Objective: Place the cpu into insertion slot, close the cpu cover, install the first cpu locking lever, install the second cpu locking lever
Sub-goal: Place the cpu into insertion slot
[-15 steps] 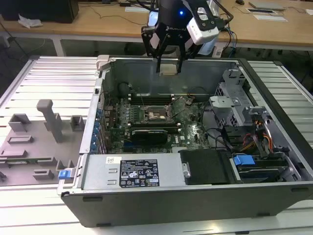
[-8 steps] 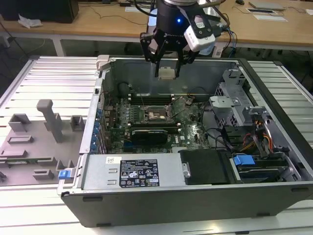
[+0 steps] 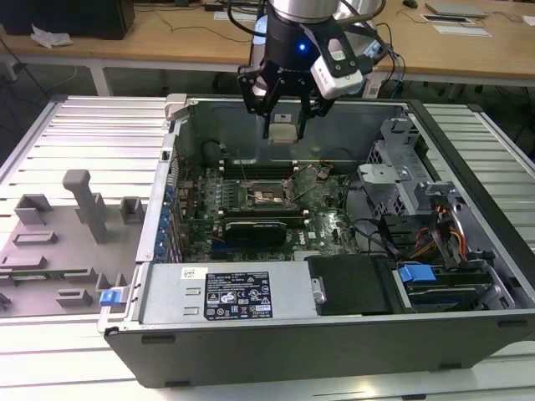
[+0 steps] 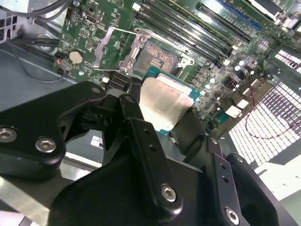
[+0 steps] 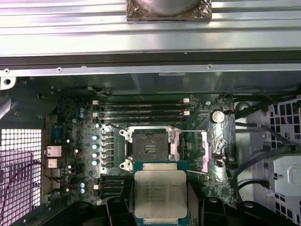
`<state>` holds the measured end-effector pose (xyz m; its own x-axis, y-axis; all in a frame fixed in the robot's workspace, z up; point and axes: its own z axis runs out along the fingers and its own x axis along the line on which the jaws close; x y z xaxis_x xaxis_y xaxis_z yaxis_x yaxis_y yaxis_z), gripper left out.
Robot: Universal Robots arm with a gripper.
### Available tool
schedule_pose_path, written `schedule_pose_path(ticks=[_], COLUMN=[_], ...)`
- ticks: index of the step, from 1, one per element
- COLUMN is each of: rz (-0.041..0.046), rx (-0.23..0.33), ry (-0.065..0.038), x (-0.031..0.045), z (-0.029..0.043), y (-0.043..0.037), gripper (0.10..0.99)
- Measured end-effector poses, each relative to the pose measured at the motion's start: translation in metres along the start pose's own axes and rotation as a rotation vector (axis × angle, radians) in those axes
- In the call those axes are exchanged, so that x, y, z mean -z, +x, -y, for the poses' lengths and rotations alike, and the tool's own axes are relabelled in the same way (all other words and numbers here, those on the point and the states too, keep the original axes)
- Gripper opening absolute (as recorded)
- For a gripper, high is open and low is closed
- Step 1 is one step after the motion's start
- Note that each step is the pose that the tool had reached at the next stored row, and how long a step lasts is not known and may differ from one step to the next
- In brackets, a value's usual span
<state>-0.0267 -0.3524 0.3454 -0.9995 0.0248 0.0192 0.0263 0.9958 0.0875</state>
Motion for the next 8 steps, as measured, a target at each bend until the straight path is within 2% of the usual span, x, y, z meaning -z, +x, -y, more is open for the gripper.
schedule_pose_path(ticks=[8], rz=[0.0002], rx=[0.0], ry=[0.001], x=[-0.0231], z=[0.0021], y=[0.0005], gripper=[0.541])
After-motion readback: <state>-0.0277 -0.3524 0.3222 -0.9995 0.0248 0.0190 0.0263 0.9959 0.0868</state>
